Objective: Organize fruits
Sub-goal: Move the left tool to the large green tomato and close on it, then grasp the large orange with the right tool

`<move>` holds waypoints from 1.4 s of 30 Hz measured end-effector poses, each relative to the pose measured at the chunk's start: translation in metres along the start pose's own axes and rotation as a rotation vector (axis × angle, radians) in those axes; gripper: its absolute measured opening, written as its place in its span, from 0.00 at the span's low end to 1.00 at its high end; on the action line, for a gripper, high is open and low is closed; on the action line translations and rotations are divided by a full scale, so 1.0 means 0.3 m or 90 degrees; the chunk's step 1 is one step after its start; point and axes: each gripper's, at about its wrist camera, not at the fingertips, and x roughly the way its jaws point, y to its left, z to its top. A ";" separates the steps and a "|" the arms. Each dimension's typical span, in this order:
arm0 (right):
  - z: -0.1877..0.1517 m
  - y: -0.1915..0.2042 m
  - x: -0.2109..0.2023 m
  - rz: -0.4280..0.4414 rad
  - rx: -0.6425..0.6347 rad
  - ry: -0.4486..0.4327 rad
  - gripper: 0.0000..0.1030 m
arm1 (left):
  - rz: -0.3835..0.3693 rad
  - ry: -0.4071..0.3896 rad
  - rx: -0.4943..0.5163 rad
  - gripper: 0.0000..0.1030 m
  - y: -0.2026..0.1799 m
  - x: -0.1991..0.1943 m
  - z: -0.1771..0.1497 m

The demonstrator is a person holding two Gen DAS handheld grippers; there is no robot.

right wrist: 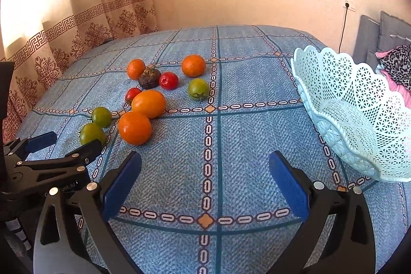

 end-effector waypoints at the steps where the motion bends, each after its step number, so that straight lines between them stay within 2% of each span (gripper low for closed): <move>1: 0.001 -0.001 -0.002 -0.001 0.001 -0.002 0.98 | -0.003 0.003 0.001 0.88 -0.003 0.007 0.002; 3: -0.001 -0.002 -0.005 -0.002 0.002 -0.005 0.98 | -0.010 0.011 0.000 0.82 -0.006 0.022 0.005; 7: -0.002 0.001 0.000 0.000 -0.001 -0.002 0.98 | -0.024 0.016 -0.007 0.76 -0.005 0.042 0.015; 10: -0.002 0.001 0.007 0.003 -0.001 0.003 0.98 | -0.032 0.016 -0.008 0.67 -0.004 0.051 0.020; 16: -0.004 0.003 0.015 0.004 -0.003 0.009 0.98 | -0.083 0.000 0.001 0.39 -0.008 0.038 0.013; 22: -0.001 0.025 0.029 0.011 -0.024 0.024 0.97 | -0.076 -0.023 -0.023 0.38 0.012 0.009 0.004; 28: 0.020 0.084 0.064 0.051 -0.056 0.052 0.91 | -0.024 -0.060 -0.039 0.38 0.025 -0.030 0.001; 34: 0.058 0.135 0.113 0.077 -0.083 0.065 0.77 | 0.021 -0.093 -0.072 0.38 0.077 -0.061 0.010; 42: 0.089 0.193 0.179 0.134 -0.098 0.090 0.60 | 0.032 -0.090 -0.120 0.38 0.134 -0.056 0.004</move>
